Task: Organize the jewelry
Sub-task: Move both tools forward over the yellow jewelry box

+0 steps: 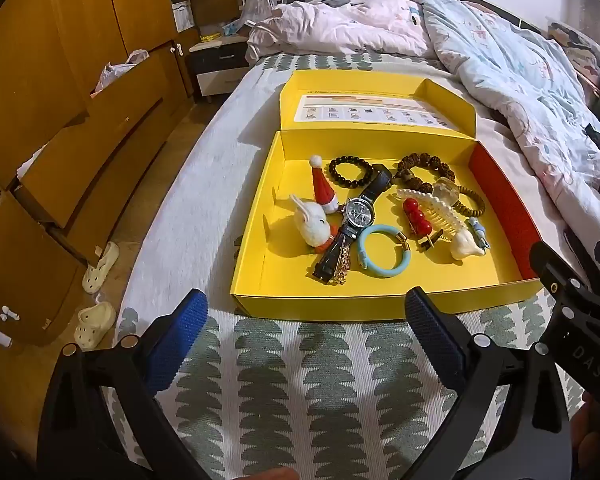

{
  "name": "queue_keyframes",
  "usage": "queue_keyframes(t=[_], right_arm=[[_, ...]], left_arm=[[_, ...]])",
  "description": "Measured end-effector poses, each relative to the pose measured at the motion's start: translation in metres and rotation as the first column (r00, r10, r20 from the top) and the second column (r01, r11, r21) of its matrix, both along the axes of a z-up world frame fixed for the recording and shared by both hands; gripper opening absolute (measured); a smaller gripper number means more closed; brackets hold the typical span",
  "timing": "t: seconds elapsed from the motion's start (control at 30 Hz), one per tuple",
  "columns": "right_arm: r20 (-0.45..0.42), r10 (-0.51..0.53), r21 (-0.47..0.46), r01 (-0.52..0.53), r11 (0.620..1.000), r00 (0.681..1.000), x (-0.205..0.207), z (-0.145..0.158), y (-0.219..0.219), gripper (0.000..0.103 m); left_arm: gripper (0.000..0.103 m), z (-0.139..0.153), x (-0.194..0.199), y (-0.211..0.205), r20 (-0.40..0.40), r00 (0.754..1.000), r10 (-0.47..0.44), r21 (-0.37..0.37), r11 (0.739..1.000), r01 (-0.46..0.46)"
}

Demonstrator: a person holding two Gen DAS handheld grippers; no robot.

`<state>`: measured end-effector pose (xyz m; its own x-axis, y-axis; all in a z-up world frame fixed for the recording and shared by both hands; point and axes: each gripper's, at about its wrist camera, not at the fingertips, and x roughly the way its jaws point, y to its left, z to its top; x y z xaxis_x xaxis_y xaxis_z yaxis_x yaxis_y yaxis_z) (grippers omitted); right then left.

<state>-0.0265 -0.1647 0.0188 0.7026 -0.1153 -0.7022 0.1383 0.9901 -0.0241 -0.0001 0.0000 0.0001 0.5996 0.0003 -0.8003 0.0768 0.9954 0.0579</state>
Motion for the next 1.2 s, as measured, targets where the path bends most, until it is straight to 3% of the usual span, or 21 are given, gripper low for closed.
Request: queue_keyframes(t=[0.6, 0.8, 1.0, 1.2], right_arm=[[-0.002, 0.006, 0.009, -0.006, 1.0, 1.0, 0.002, -0.002, 0.001, 0.1], [0.006, 0.022, 0.07, -0.023, 0.997, 1.0, 0.003, 0.004, -0.014, 0.1], [0.015, 0.061, 0.147, -0.063, 0.987, 0.998, 0.008, 0.016, -0.026, 0.1], [-0.044, 0.141, 0.273, -0.124, 0.954, 0.989, 0.045, 0.018, -0.031, 0.1]], left_arm=[[0.098, -0.001, 0.001, 0.0, -0.011, 1.0, -0.009, -0.013, 1.0, 0.008], [0.098, 0.003, 0.01, 0.006, -0.02, 1.0, -0.005, -0.033, 0.999, 0.005], [0.098, 0.003, 0.037, 0.022, -0.087, 0.996, -0.007, -0.116, 0.993, -0.003], [0.098, -0.007, 0.066, 0.021, -0.184, 0.981, -0.056, -0.184, 0.983, 0.022]])
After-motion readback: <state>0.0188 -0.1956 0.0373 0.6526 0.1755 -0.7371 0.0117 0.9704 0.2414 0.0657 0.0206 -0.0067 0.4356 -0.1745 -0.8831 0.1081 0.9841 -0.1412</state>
